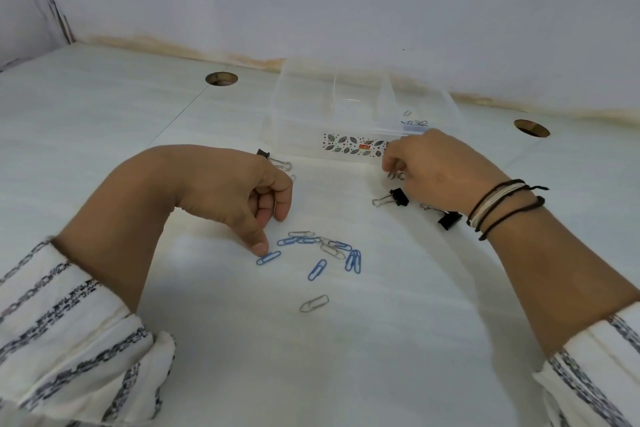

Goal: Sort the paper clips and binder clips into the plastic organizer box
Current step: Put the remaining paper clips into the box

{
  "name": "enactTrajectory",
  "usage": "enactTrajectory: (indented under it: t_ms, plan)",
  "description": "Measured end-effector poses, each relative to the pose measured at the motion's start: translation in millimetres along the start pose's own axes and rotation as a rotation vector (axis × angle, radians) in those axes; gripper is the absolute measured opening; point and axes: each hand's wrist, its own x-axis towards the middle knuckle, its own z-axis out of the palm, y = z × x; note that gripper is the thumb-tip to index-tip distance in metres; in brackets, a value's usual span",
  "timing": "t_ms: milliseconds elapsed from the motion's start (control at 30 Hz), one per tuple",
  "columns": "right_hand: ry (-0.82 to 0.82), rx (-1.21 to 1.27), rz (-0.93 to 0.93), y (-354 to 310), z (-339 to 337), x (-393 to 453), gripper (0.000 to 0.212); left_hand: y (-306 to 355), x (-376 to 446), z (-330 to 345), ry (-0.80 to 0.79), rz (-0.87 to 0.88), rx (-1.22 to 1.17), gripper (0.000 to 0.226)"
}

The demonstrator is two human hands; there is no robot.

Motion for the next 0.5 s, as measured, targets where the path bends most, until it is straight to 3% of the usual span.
enactTrajectory:
  t_ms: [133,333,500]
  plan:
    - [-0.013,0.048,-0.091,-12.2,-0.4,-3.8,0.036,2.3,0.3,1.0,-0.001,0.004,-0.004,0.036]
    - [-0.119,0.253,-0.373,-57.8,-4.9,-18.7,0.043,4.3,-0.9,1.2,0.003,0.034,-0.018,0.032]
    - [-0.166,0.315,-0.433,-63.9,-7.1,-25.1,0.034,14.4,0.1,6.2,0.011,0.056,0.059,0.041]
